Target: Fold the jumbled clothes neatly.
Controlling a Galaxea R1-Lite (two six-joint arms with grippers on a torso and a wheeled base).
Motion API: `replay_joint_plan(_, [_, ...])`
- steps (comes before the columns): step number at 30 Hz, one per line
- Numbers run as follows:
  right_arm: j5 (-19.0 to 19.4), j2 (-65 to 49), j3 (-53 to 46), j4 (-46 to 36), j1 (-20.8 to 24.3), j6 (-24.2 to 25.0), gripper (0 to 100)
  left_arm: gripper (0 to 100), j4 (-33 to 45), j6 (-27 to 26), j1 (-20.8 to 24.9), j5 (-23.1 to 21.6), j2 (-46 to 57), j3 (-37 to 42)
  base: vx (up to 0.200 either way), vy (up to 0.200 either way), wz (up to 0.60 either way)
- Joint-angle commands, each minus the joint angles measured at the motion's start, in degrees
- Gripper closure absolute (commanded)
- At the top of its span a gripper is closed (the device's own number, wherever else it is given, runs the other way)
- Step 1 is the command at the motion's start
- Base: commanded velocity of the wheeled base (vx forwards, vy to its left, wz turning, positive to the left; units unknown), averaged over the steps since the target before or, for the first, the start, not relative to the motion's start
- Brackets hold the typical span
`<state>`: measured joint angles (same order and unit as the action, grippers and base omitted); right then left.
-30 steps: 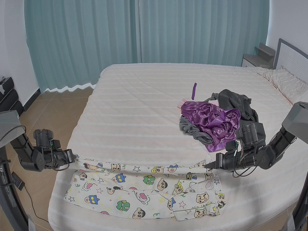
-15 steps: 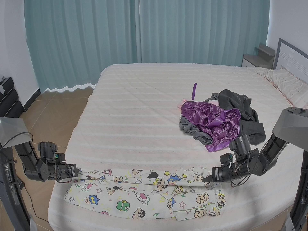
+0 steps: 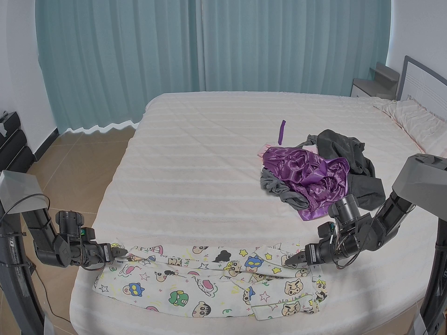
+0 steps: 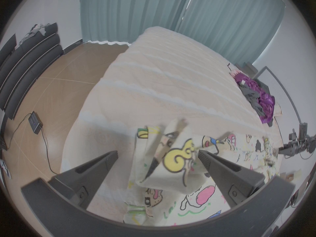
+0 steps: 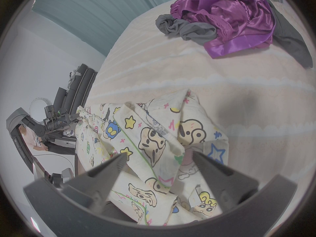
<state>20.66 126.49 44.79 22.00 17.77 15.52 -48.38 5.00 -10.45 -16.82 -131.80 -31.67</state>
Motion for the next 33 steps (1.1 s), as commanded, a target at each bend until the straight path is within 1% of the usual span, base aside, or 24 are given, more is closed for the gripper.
replay_joint_plan(1, [-0.4, -1.7, -0.3, 0.1, -0.2, 0.2, 0, 0, -2.0, 1.8, -1.2, -0.1, 0.8, 1.0, 0.000, 0.000, 0.00])
replay_joint_plan(2, [-0.8, -2.2, -0.5, 0.1, -0.2, 0.3, 0, 0, -3.0, 3.3, -1.6, -0.5, 1.5, 1.4, 0.000, 0.000, 0.00])
replay_joint_plan(3, [-0.8, -2.3, -0.5, 0.1, -0.2, 0.3, 0, 0, -3.1, 3.6, -1.7, -0.5, 1.6, 1.5, 0.000, 0.000, 0.00])
replay_joint_plan(4, [-1.8, -3.2, -1.2, 0.2, -0.1, 0.7, 0, 0, -4.9, 7.9, -2.1, -2.3, 3.0, 2.7, 0.000, 0.000, 0.00])
replay_joint_plan(7, [-3.3, -3.7, -1.7, 1.0, 0.5, 2.5, 0, 0, -6.8, 14.6, -3.0, -4.6, 4.7, 3.9, 0.000, 0.000, 0.00])
replay_joint_plan(12, [-6.1, -3.4, -3.1, 4.5, 3.8, 7.8, 0, 0, -8.4, 25.6, -4.4, -5.1, 6.1, 4.8, 0.000, 0.000, 0.00])
replay_joint_plan(13, [-6.3, -3.4, -3.3, 5.0, 4.0, 8.0, 0, 0, -8.4, 26.7, -4.3, -5.1, 6.5, 5.0, 0.000, 0.000, 0.00])
replay_joint_plan(14, [-7.0, -3.4, -4.4, 6.8, 4.8, 8.7, 0, 0, -8.8, 30.8, -4.2, -5.1, 7.7, 6.4, 0.000, 0.000, 0.00])
replay_joint_plan(15, [-7.0, -3.4, -4.4, 6.8, 4.8, 8.7, 0, 0, -8.8, 30.8, -4.2, -5.1, 7.7, 6.4, 0.000, 0.000, 0.00])
replay_joint_plan(17, [-8.2, -3.4, -5.4, 8.2, 5.5, 9.1, 0, 0, -10.9, 35.3, -4.1, -5.9, 7.7, 7.7, 0.000, 0.000, 0.00])
replay_joint_plan(19, [-8.9, -3.2, -5.5, 8.2, 5.8, 9.2, 0, 0, -12.4, 36.1, -4.2, -6.2, 7.1, 8.0, 0.000, 0.000, 0.00])
replay_joint_plan(20, [-9.4, -2.9, -5.5, 8.2, 5.8, 9.1, 100, 0, -13.8, 36.3, -4.2, -6.2, 6.7, 8.6, 0.000, 0.000, 0.00])
replay_joint_plan(26, [-11.0, -4.0, -7.2, 8.2, 6.0, 9.1, 100, 0, -19.5, 36.4, -4.2, -6.3, 5.4, 11.4, 0.000, 0.000, 0.00])
replay_joint_plan(33, [-12.6, -6.9, -8.3, 8.3, 6.3, 9.1, 100, 0, -19.6, 36.4, -4.2, -6.3, 5.2, 11.4, 0.000, 0.000, 0.00])
